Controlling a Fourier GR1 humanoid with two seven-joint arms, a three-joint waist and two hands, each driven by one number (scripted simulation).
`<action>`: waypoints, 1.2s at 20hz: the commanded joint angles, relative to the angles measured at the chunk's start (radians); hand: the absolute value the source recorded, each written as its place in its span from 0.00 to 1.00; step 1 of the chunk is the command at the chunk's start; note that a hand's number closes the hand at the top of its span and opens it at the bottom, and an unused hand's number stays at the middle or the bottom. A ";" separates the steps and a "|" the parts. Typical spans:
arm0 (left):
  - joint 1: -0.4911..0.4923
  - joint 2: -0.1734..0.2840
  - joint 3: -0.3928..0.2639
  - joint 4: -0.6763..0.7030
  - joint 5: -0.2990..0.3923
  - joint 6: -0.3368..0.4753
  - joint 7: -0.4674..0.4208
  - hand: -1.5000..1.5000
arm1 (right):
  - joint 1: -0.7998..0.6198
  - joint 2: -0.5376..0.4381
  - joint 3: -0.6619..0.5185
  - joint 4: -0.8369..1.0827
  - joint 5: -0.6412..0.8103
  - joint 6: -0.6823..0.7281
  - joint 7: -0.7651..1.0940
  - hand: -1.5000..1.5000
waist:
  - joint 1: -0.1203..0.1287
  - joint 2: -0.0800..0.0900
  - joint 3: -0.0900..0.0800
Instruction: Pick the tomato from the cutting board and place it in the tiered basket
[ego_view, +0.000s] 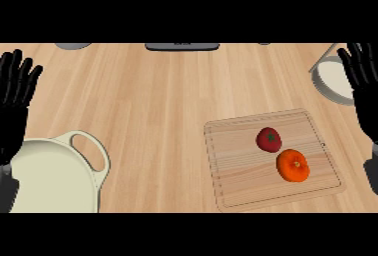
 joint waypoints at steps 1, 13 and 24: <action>-0.018 0.029 0.028 0.059 -0.015 -0.014 0.033 0.50 | 0.040 0.025 -0.039 -0.087 0.014 -0.142 0.111 1.00 | 0.002 -0.002 0.010; 0.146 0.032 -0.049 0.176 -0.187 0.116 0.146 0.50 | 0.418 0.375 -0.193 0.142 0.239 -0.963 0.107 0.00 | -0.045 0.005 0.004; 0.053 -0.009 -0.129 0.184 -0.253 0.139 0.214 0.50 | 0.645 0.202 0.193 0.005 0.520 -0.891 0.571 0.00 | 0.034 0.020 -0.004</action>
